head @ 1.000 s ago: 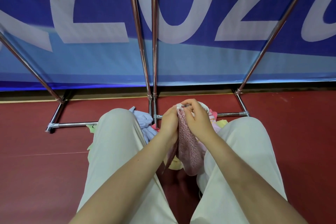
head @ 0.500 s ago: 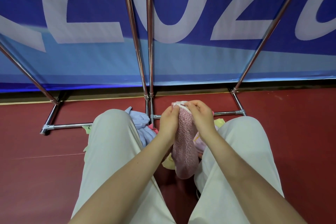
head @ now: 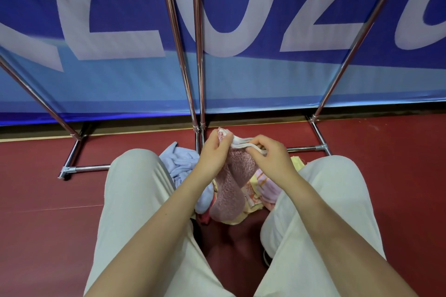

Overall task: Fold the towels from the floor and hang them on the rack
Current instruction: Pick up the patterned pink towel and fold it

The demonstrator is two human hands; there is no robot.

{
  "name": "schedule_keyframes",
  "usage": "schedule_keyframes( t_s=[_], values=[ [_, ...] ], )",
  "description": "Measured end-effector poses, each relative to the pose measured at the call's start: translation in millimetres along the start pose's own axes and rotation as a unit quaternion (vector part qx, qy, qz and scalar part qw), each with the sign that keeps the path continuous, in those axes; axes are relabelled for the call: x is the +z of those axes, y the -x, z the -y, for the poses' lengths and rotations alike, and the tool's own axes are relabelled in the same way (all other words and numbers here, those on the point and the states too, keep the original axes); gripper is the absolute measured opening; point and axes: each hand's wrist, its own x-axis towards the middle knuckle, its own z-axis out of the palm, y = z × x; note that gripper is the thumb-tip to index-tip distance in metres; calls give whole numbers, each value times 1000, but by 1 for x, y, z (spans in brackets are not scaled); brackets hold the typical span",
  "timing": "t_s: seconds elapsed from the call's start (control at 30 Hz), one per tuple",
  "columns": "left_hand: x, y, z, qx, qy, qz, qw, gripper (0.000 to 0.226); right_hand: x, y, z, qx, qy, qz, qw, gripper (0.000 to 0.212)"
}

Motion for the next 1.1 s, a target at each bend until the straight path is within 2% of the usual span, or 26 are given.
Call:
schedule_keyframes(
  t_s=[0.07, 0.13, 0.2, 0.43, 0.5, 0.6, 0.7, 0.77, 0.83, 0.97, 1.1],
  values=[
    [-3, 4, -2, 0, 45, 43, 998, 22, -1, 0, 0, 1, -41, -24, 999, 13],
    [-5, 7, -1, 0, 71, 66, 995, 8, -2, 0, 1, -1, -62, -37, 997, 15],
    [-7, 8, -1, -4, 62, 67, 996, 16, -2, -1, 1, -2, -76, -46, 996, 15],
    [-12, 0, 1, 35, -28, -48, 998, 22, -9, -4, 7, 10, -130, -84, 988, 12],
    [-13, 0, -1, 59, -23, -77, 995, 21, -10, -2, 8, -16, -77, -77, 994, 20],
    [-12, 3, -10, 102, -29, -109, 988, 26, -13, 4, 11, -78, 31, -83, 993, 10],
    [-11, 5, -14, 162, -74, -120, 977, 31, -18, 3, 9, -139, 60, -116, 982, 15],
    [-8, 5, -14, 171, -78, -123, 974, 32, -20, 0, 4, -155, 84, -127, 976, 22],
    [-5, 5, -14, 149, -61, -115, 980, 29, -18, -2, -2, -134, 59, -118, 982, 20],
    [1, 2, -11, 90, -23, -119, 989, 23, -14, -5, -3, -2, -69, -62, 996, 10],
    [4, 0, -11, 76, -8, -127, 989, 19, -15, -9, -5, 31, -112, -72, 991, 19]
  ],
)
